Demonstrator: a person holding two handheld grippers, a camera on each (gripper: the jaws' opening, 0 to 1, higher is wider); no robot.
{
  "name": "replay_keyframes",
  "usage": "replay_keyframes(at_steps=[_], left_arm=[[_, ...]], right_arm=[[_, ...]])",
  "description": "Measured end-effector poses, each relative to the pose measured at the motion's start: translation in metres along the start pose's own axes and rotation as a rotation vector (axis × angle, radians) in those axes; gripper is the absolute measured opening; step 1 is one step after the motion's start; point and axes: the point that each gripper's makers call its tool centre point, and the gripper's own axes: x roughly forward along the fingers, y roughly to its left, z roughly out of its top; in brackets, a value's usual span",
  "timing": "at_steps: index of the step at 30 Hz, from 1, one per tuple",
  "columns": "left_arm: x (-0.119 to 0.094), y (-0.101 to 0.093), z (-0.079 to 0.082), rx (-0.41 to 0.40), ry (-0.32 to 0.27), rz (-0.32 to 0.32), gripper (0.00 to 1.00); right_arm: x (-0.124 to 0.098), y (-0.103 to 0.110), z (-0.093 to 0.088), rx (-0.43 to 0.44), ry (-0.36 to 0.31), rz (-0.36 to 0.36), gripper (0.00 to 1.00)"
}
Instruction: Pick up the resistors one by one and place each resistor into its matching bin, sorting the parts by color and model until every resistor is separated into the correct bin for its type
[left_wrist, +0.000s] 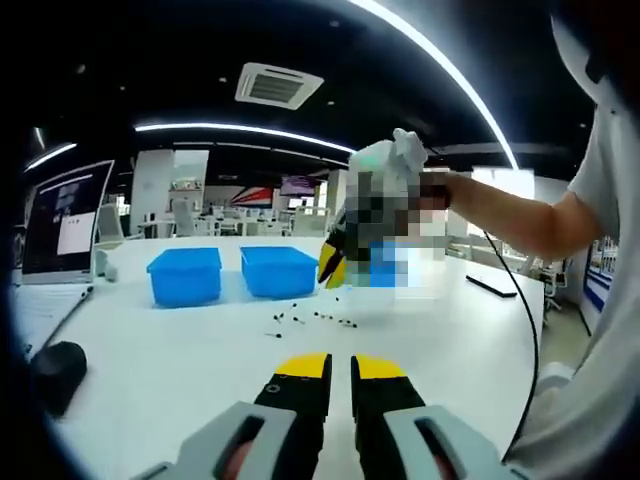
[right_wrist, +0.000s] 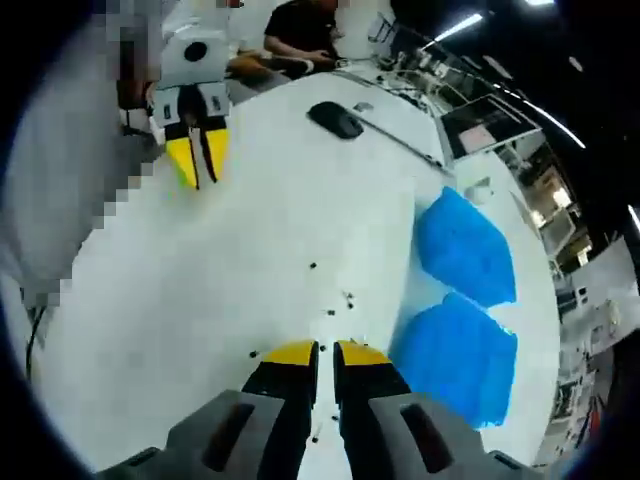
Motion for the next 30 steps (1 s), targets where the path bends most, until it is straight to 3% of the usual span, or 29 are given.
replay_keyframes(at_steps=[2,6,13,19,30], left_arm=[[0.0,0.003,-0.002,-0.003,0.002,0.009,0.11],[0.0,0.007,-0.007,-0.011,0.007,0.02,0.11],[-0.002,0.012,-0.005,-0.025,-0.006,0.031,0.11],[0.001,0.015,-0.009,-0.028,0.001,0.032,0.11],[0.006,0.012,-0.006,-0.023,0.0,0.013,0.11]], right_arm=[[0.004,0.002,-0.003,-0.028,0.039,0.041,0.09],[0.017,0.002,0.0,-0.035,0.052,0.074,0.09],[0.03,0.005,-0.016,0.022,0.137,0.125,0.09],[0.032,0.011,-0.016,0.039,0.137,0.148,0.08],[0.03,0.016,-0.015,0.155,0.118,0.167,0.05]])
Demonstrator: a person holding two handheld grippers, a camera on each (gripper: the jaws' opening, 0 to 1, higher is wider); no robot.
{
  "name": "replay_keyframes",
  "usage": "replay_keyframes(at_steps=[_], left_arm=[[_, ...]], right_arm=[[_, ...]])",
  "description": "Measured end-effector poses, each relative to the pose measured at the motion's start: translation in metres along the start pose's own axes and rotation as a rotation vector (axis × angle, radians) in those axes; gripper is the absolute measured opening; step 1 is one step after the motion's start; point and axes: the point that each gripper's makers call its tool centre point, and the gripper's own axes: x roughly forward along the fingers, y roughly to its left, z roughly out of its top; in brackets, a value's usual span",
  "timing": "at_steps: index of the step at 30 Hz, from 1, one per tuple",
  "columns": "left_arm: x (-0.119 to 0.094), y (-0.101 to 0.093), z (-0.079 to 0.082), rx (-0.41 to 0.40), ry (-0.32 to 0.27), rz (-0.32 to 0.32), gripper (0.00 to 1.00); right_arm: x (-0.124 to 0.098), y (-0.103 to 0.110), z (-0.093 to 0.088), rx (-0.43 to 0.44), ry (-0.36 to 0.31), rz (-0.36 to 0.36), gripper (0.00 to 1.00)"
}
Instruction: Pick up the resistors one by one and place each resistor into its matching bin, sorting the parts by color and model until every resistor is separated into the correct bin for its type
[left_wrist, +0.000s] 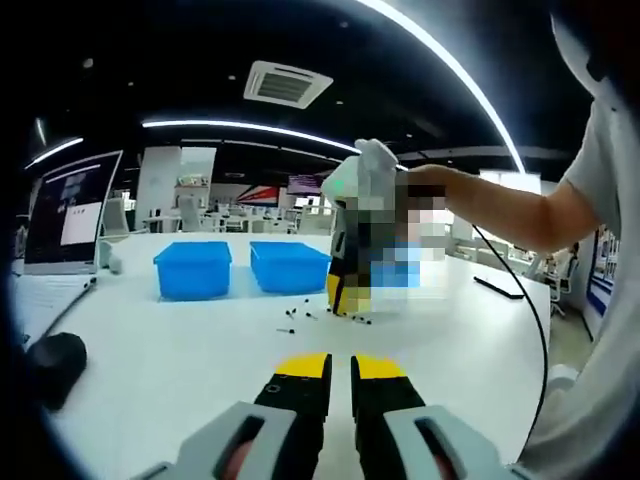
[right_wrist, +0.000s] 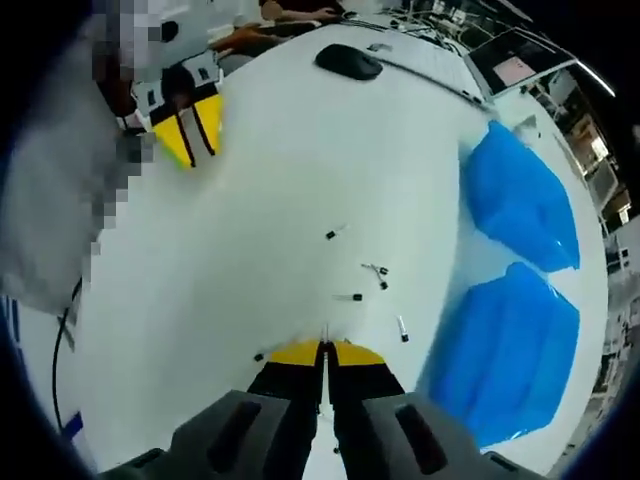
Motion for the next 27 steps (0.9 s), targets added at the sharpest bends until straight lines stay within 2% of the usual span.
replay_keyframes(at_steps=[3,10,11,16,19,23,25,27], left_arm=[[-0.001,-0.002,0.0,0.0,-0.001,-0.001,0.11],[-0.002,-0.007,-0.002,0.005,0.013,-0.011,0.11],[-0.003,-0.009,0.0,0.009,0.014,-0.015,0.11],[-0.006,-0.011,0.003,0.02,0.012,-0.011,0.11],[-0.008,-0.011,0.003,0.019,0.012,-0.007,0.11],[-0.009,-0.013,0.0,0.016,0.021,-0.006,0.11],[-0.009,-0.014,0.0,0.019,0.021,-0.009,0.11],[-0.009,-0.013,0.0,0.019,0.021,-0.008,0.11]], right_arm=[[-0.009,0.004,0.009,0.002,-0.031,-0.011,0.05],[-0.033,-0.001,0.034,0.081,-0.215,-0.079,0.05],[-0.038,-0.004,0.038,0.123,-0.286,-0.096,0.05],[-0.051,-0.013,0.04,0.238,-0.456,-0.155,0.05],[-0.067,-0.023,0.046,0.311,-0.609,-0.214,0.05],[-0.103,-0.045,0.052,0.361,-0.83,-0.327,0.05],[-0.128,-0.059,0.053,0.431,-0.962,-0.387,0.05],[-0.15,-0.078,0.037,0.518,-1.063,-0.467,0.05]])
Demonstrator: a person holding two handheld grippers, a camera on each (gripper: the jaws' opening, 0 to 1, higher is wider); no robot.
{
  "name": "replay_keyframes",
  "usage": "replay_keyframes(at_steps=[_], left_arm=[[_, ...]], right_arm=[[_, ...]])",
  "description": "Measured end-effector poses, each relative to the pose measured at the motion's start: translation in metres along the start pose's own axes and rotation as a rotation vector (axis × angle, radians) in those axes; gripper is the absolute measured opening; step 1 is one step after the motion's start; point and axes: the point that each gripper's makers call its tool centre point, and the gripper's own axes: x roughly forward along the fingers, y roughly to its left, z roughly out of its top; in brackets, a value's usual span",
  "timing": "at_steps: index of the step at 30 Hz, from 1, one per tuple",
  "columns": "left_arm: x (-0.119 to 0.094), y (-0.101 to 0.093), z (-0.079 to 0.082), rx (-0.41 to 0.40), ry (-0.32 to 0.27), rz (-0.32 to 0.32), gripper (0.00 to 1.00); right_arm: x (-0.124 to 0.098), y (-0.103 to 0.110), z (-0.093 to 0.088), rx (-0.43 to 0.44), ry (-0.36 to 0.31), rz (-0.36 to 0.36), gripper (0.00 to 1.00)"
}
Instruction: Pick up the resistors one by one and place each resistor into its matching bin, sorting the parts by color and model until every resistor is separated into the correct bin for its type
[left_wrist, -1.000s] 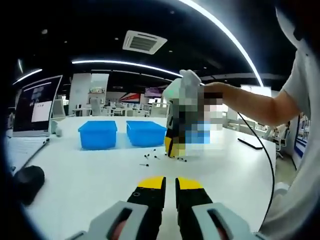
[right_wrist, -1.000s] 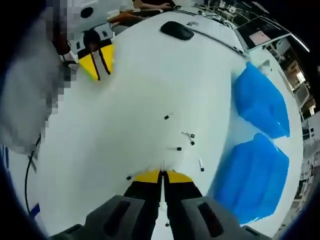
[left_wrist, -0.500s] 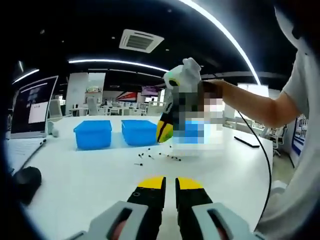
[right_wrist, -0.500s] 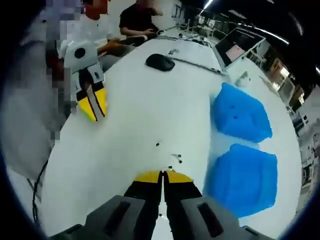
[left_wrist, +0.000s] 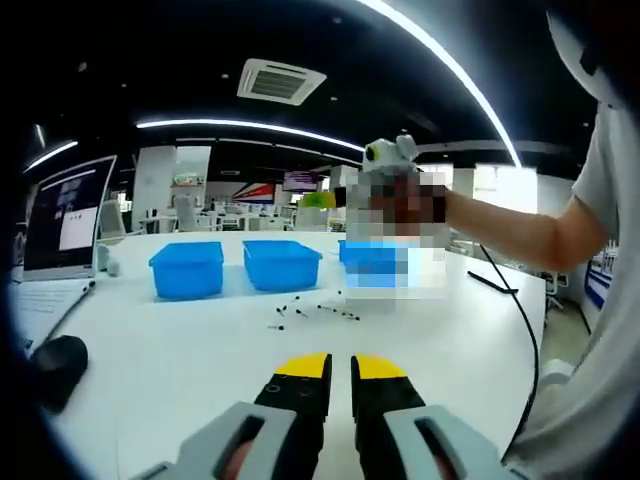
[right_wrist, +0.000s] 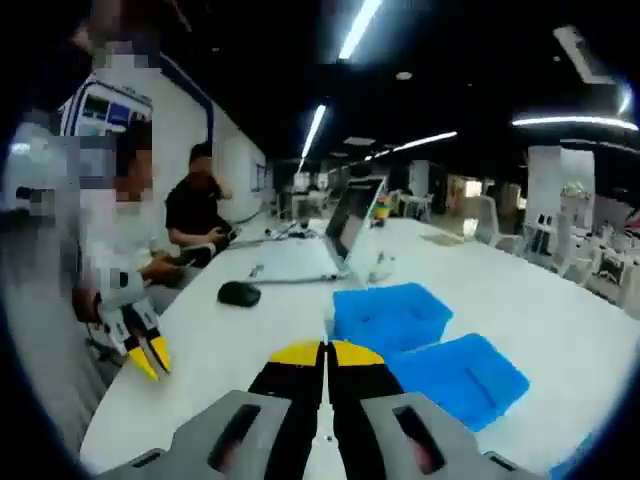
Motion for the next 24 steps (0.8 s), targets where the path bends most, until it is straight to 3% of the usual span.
replay_keyframes(at_steps=[3,5,14,24], left_arm=[[0.0,0.003,0.002,0.001,0.0,0.003,0.11],[0.0,0.004,0.005,0.006,-0.004,0.006,0.11],[0.0,0.002,0.006,0.001,0.018,-0.013,0.08],[-0.001,-0.005,0.008,0.003,0.003,-0.02,0.09]], right_arm=[[-0.009,-0.031,0.01,0.04,-0.085,-0.143,0.05],[-0.01,-0.039,0.01,0.037,-0.103,-0.182,0.05],[-0.002,-0.063,-0.005,-0.006,-0.071,-0.251,0.04],[0.0,-0.068,-0.017,-0.019,-0.028,-0.272,0.05]])
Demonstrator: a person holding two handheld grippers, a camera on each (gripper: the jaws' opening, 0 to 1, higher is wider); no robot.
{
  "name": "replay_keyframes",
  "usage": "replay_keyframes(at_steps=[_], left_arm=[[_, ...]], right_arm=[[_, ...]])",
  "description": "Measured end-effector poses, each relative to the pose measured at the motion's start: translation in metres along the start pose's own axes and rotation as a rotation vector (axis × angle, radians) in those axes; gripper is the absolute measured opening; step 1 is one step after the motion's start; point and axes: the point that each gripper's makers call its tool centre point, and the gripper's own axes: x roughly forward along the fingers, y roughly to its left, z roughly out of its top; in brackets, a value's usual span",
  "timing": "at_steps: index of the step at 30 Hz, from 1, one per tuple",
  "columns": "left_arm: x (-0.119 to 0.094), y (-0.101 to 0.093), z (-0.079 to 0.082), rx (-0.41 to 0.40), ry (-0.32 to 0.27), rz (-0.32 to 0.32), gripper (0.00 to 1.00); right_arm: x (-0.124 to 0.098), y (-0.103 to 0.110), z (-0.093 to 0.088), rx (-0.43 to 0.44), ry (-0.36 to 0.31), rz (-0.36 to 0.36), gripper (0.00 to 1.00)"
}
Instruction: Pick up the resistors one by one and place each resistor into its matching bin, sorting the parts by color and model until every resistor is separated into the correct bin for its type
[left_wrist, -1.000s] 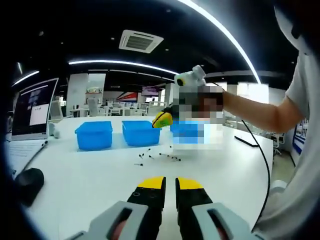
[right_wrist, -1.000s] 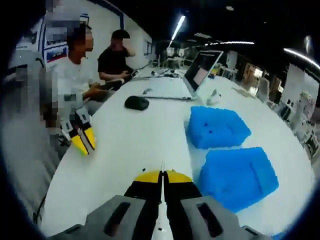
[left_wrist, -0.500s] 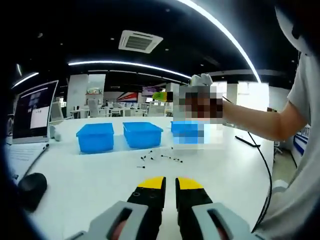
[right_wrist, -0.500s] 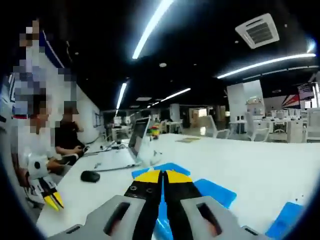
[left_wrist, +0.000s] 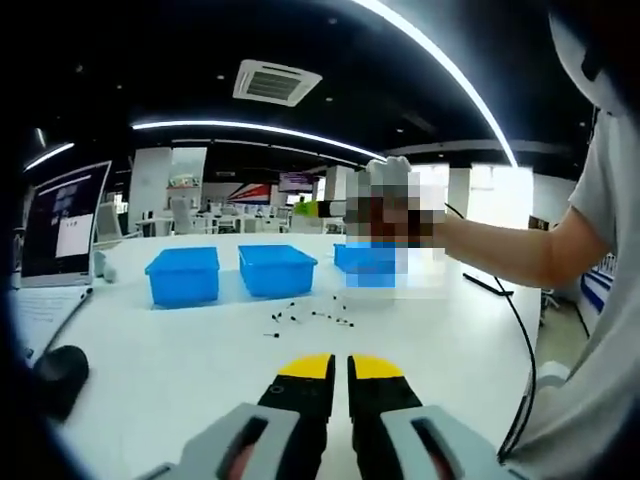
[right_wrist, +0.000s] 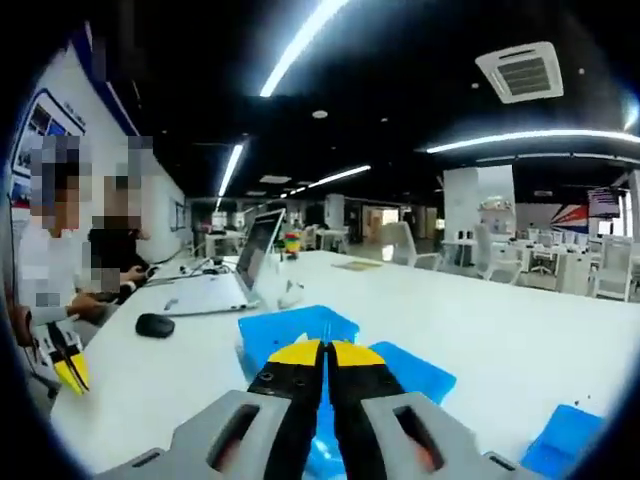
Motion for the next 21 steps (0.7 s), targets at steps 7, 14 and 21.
replay_keyframes(at_steps=[7,14,21], left_arm=[[-0.002,0.002,-0.01,-0.017,0.024,0.003,0.11],[-0.002,0.006,-0.003,-0.017,0.004,0.013,0.13],[-0.002,0.001,-0.009,-0.013,0.021,0.002,0.13]], right_arm=[[0.0,-0.014,-0.009,0.0,0.031,-0.062,0.25],[-0.006,-0.017,-0.012,0.016,0.037,-0.082,0.25],[-0.01,-0.012,-0.013,0.018,0.042,-0.073,0.22]])
